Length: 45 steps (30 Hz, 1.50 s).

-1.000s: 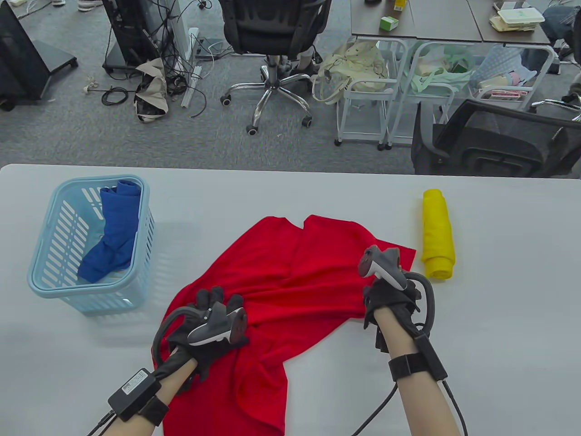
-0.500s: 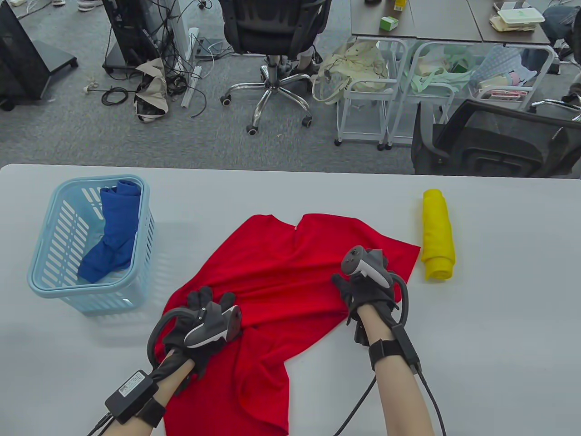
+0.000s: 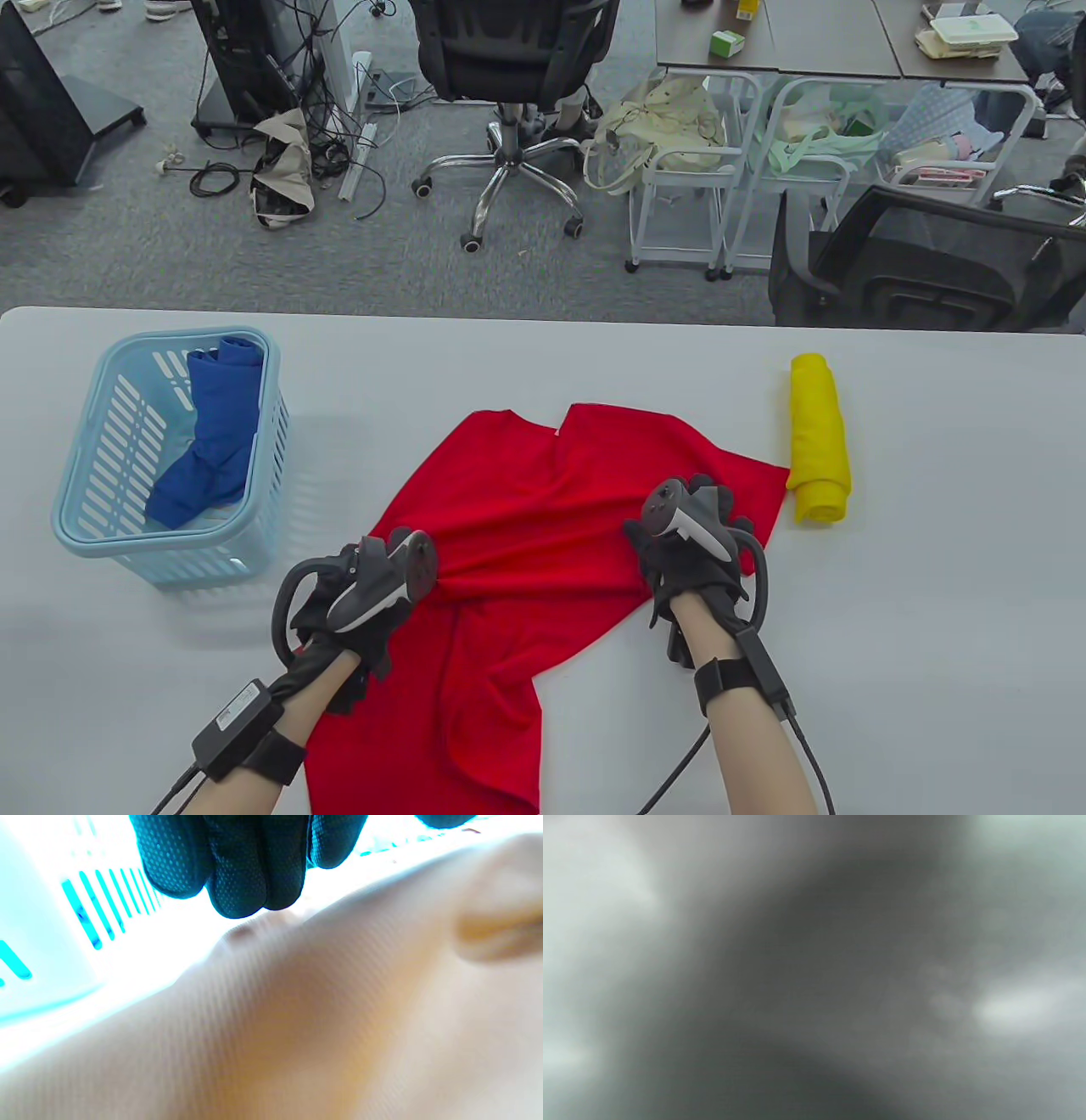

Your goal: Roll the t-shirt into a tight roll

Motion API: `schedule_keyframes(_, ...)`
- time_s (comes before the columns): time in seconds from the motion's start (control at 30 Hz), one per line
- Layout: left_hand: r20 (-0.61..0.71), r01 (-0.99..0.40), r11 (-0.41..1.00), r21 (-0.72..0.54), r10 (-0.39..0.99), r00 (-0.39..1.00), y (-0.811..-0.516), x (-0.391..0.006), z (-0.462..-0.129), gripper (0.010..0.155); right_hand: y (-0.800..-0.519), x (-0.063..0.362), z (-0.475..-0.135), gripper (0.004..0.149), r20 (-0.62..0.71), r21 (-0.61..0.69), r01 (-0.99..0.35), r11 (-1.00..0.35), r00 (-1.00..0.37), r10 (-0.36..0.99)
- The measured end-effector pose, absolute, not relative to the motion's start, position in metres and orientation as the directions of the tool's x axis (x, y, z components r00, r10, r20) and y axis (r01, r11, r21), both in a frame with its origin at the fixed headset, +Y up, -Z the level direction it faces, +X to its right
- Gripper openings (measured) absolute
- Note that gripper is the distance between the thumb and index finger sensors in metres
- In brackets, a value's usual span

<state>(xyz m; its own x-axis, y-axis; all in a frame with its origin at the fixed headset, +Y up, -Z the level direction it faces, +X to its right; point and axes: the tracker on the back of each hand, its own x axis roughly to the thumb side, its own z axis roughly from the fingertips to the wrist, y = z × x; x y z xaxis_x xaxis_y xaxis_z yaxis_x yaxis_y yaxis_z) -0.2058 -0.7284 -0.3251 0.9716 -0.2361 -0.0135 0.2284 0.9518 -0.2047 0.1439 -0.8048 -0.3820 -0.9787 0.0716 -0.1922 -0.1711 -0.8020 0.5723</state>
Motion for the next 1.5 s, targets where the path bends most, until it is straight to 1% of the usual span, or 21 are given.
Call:
schedule_keyframes(0.13, -0.072, 0.275, 0.925, -0.264, -0.303, 0.950, -0.724, -0.210, -0.370, 0.056, -0.805, 0.143, -0.381, 0.086, -0.192, 0.564, -0.158, -0.810, -0.980, 0.057)
schedule_keyframes(0.23, -0.144, 0.192, 0.903, -0.384, -0.264, 0.954, -0.734, -0.216, -0.408, 0.053, -0.805, 0.143, -0.380, 0.089, -0.204, 0.560, -0.160, -0.813, -0.978, 0.051)
schedule_keyframes(0.33, -0.168, 0.069, 0.882, -0.465, -0.164, 0.972, -0.747, -0.212, -0.431, 0.072, -0.805, 0.142, -0.380, 0.090, -0.209, 0.561, -0.159, -0.812, -0.977, 0.047)
schedule_keyframes(0.4, -0.193, 0.024, 0.857, -0.515, -0.143, 0.971, -0.760, -0.206, -0.441, 0.078, -0.805, 0.142, -0.379, 0.089, -0.211, 0.562, -0.159, -0.812, -0.976, 0.045)
schedule_keyframes(0.47, -0.135, 0.149, 0.889, -0.433, -0.227, 0.964, -0.762, -0.199, -0.446, 0.068, -0.805, 0.142, -0.379, 0.089, -0.213, 0.563, -0.160, -0.811, -0.976, 0.045)
schedule_keyframes(0.53, -0.100, 0.139, 0.898, -0.416, -0.197, 0.975, -0.761, -0.192, -0.448, 0.047, -0.805, 0.142, -0.379, 0.089, -0.214, 0.564, -0.161, -0.810, -0.976, 0.045)
schedule_keyframes(0.73, -0.089, 0.323, 0.870, -0.371, -0.380, 0.921, -0.753, -0.185, -0.451, 0.044, -0.806, 0.142, -0.378, 0.088, -0.217, 0.566, -0.161, -0.809, -0.975, 0.043)
schedule_keyframes(0.83, -0.080, 0.298, 0.904, -0.306, -0.337, 0.938, -0.731, -0.177, -0.445, 0.044, -0.806, 0.142, -0.378, 0.088, -0.216, 0.566, -0.161, -0.808, -0.975, 0.044)
schedule_keyframes(0.9, 0.018, 0.168, 0.937, -0.306, -0.171, 0.985, -0.709, -0.166, -0.434, 0.044, -0.806, 0.142, -0.378, 0.088, -0.216, 0.568, -0.160, -0.808, -0.976, 0.041)
schedule_keyframes(0.93, 0.154, 0.030, 0.915, -0.403, 0.035, 0.987, -0.702, -0.160, -0.428, 0.044, -0.806, 0.142, -0.378, 0.088, -0.216, 0.568, -0.159, -0.808, -0.976, 0.040)
schedule_keyframes(0.97, 0.226, -0.071, 0.864, -0.499, 0.209, 0.952, -0.699, -0.157, -0.424, 0.047, -0.806, 0.142, -0.378, 0.088, -0.216, 0.568, -0.159, -0.808, -0.975, 0.040)
schedule_keyframes(1.0, 0.165, -0.240, 0.763, -0.600, 0.412, 0.896, -0.693, -0.154, -0.416, 0.053, -0.806, 0.142, -0.378, 0.088, -0.216, 0.567, -0.160, -0.808, -0.975, 0.041)
schedule_keyframes(1.07, 0.095, -0.349, 0.690, -0.634, 0.517, 0.851, -0.684, -0.150, -0.409, 0.056, -0.806, 0.142, -0.378, 0.088, -0.216, 0.567, -0.160, -0.808, -0.976, 0.041)
schedule_keyframes(1.1, 0.132, -0.300, 0.736, -0.607, 0.465, 0.875, -0.681, -0.149, -0.408, 0.056, -0.806, 0.142, -0.378, 0.088, -0.216, 0.568, -0.160, -0.808, -0.975, 0.041)
schedule_keyframes(1.17, 0.213, 0.002, 0.907, -0.421, 0.096, 0.972, -0.679, -0.149, -0.411, 0.055, -0.806, 0.142, -0.378, 0.088, -0.217, 0.568, -0.160, -0.808, -0.975, 0.041)
schedule_keyframes(1.2, 0.216, 0.108, 0.924, -0.366, -0.029, 0.976, -0.680, -0.150, -0.412, 0.055, -0.806, 0.142, -0.378, 0.088, -0.217, 0.568, -0.160, -0.808, -0.975, 0.041)
schedule_keyframes(1.23, 0.205, 0.276, 0.914, -0.297, -0.222, 0.953, -0.686, -0.151, -0.415, 0.057, -0.806, 0.142, -0.378, 0.088, -0.216, 0.568, -0.160, -0.807, -0.975, 0.042)
schedule_keyframes(1.27, 0.196, 0.365, 0.886, -0.286, -0.318, 0.928, -0.693, -0.153, -0.418, 0.058, -0.806, 0.142, -0.378, 0.088, -0.216, 0.568, -0.160, -0.807, -0.975, 0.042)
schedule_keyframes(1.33, 0.171, 0.369, 0.865, -0.339, -0.329, 0.929, -0.708, -0.158, -0.424, 0.061, -0.806, 0.142, -0.378, 0.088, -0.216, 0.569, -0.160, -0.807, -0.975, 0.042)
schedule_keyframes(1.47, 0.072, 0.100, 0.831, -0.547, -0.072, 0.995, -0.740, -0.165, -0.434, 0.065, -0.806, 0.142, -0.378, 0.087, -0.217, 0.569, -0.159, -0.807, -0.975, 0.040)
schedule_keyframes(1.5, 0.071, 0.081, 0.817, -0.571, -0.049, 0.996, -0.746, -0.164, -0.434, 0.066, -0.806, 0.142, -0.378, 0.087, -0.217, 0.569, -0.160, -0.806, -0.975, 0.040)
